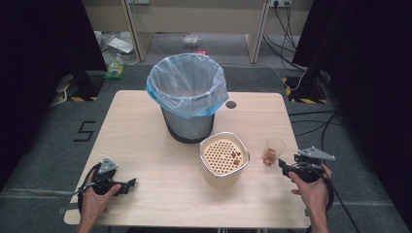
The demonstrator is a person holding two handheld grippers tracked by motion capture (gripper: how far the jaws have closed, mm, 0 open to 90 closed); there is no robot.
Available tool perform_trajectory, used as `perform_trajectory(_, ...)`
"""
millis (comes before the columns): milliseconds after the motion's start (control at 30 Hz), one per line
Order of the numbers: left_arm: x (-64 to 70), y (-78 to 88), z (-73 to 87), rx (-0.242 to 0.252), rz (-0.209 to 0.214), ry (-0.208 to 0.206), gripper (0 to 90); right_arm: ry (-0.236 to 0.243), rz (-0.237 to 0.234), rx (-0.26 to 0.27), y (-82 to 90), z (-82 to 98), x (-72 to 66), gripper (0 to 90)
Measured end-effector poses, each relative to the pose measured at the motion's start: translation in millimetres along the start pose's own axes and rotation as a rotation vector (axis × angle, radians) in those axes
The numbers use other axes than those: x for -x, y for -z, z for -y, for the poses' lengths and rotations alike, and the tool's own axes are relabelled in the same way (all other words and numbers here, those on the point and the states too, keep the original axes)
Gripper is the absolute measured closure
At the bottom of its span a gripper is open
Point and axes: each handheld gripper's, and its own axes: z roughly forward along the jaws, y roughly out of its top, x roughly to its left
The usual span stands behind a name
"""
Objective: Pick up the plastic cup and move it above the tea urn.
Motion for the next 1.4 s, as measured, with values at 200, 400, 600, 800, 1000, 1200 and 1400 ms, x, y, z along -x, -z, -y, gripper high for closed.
perform_trajectory(200,-0.2,0.1,0.0,-0.002,0.0,-0.003,0.0,-0.014,0.008,0.022,0.1,-18.1,6.6,37.1)
perform_trajectory(400,-0.2,0.2,0.0,-0.002,0.0,-0.003,0.0,0.011,0.011,0.0,-12.5,-34.3,8.5,40.1)
perform_trajectory(600,-0.2,0.1,0.0,-0.002,0.0,-0.002,0.0,0.029,0.027,-0.035,-26.6,-46.3,13.2,46.7)
perform_trajectory(800,-0.2,0.2,0.0,-0.003,0.0,-0.002,0.0,0.032,0.001,-0.076,-45.7,-48.9,14.1,53.8)
perform_trajectory(1000,-0.2,0.1,0.0,-0.002,0.0,-0.002,0.0,0.031,-0.012,-0.098,-56.8,-49.2,16.1,60.0)
perform_trajectory(1200,-0.2,0.2,0.0,-0.002,0.0,-0.003,0.0,0.04,-0.016,-0.119,-62.0,-48.4,19.2,65.2)
perform_trajectory(1400,-0.2,0.1,0.0,-0.002,0.0,-0.003,0.0,0.061,-0.052,-0.152,-68.1,-47.0,19.8,74.5)
